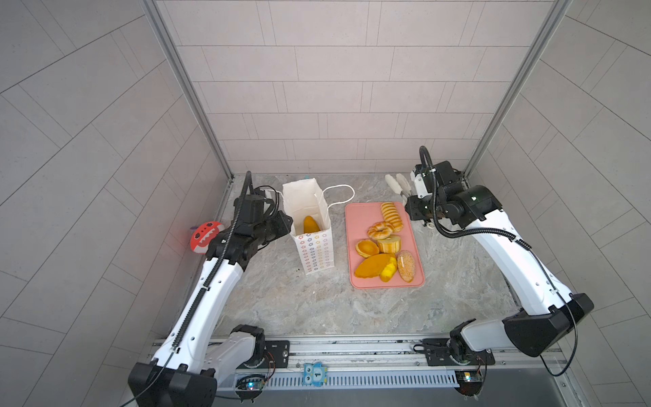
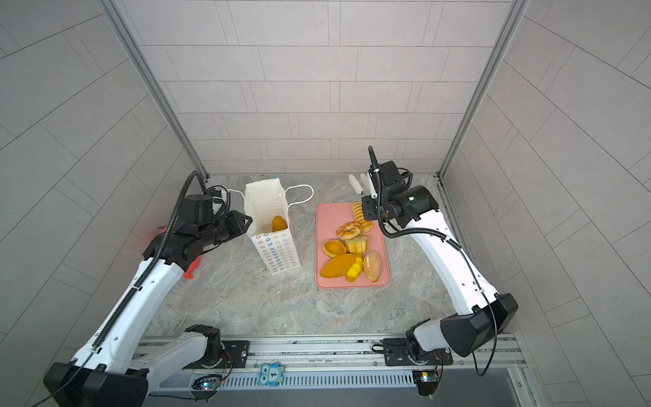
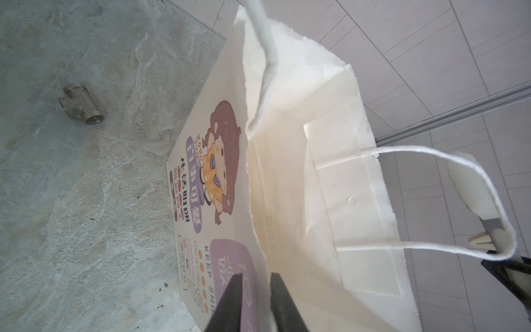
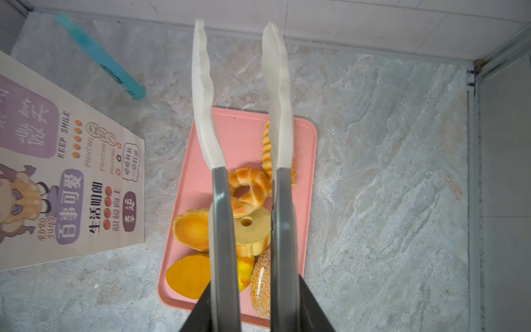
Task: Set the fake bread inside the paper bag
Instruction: 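Withdraw the right gripper back over the tray of breads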
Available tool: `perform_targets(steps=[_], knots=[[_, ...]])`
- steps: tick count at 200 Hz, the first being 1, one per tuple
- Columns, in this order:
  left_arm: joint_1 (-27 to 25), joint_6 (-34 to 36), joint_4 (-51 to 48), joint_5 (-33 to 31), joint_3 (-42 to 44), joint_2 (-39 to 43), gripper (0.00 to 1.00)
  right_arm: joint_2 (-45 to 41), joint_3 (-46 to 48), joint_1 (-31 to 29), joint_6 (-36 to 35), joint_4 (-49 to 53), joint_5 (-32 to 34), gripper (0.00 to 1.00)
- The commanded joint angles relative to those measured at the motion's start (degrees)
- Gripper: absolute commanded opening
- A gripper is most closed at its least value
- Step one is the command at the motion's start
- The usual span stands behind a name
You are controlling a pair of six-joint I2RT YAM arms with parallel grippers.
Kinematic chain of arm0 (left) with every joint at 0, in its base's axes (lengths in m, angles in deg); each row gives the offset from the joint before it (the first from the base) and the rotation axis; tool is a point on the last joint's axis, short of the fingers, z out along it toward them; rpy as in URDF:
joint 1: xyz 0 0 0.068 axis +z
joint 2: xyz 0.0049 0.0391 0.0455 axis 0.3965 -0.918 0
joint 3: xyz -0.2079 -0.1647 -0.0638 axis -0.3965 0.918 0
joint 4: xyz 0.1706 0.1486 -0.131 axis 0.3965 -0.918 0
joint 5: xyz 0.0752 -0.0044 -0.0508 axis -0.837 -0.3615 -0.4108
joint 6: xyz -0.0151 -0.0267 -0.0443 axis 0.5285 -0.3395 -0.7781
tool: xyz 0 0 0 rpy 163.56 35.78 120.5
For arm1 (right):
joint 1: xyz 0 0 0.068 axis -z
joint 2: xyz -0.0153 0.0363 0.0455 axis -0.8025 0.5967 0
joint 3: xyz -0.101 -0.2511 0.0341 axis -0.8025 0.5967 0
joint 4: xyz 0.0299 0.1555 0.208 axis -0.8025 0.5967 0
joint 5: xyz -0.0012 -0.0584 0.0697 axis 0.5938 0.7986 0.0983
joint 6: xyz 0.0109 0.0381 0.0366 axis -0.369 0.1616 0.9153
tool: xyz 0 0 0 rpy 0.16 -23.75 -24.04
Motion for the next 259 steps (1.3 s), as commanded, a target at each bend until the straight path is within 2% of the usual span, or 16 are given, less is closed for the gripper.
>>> perform_targets(steps=[1,45,86,145,259], knots=[[0.26,0.88,-0.37,0.42,-1.71,-0.35,0.34,1.57,1.11,1.14,-1.75,0.71,0.55,0.37],[0.19,2.05,-0.81,1.3,-2.15,-1.14,0.46,8.03,1.23,2.13,-4.12,2.58,3.0,0.37],[0.26,3.08,-1.14,2.04,-2.41,-1.45,0.53,14.3,-2.4,2.14,-4.78,5.53,5.68,0.37],[0.26,3.92,-1.44,2.7,-1.81,-1.21,0.54,25.13,-11.7,2.14,-3.3,13.99,7.93,0.37],[0.25,4.34,-0.79,3.52,-0.66,-1.44,0.55,32.84,-17.79,2.14,-3.49,15.1,8.62,0.42]])
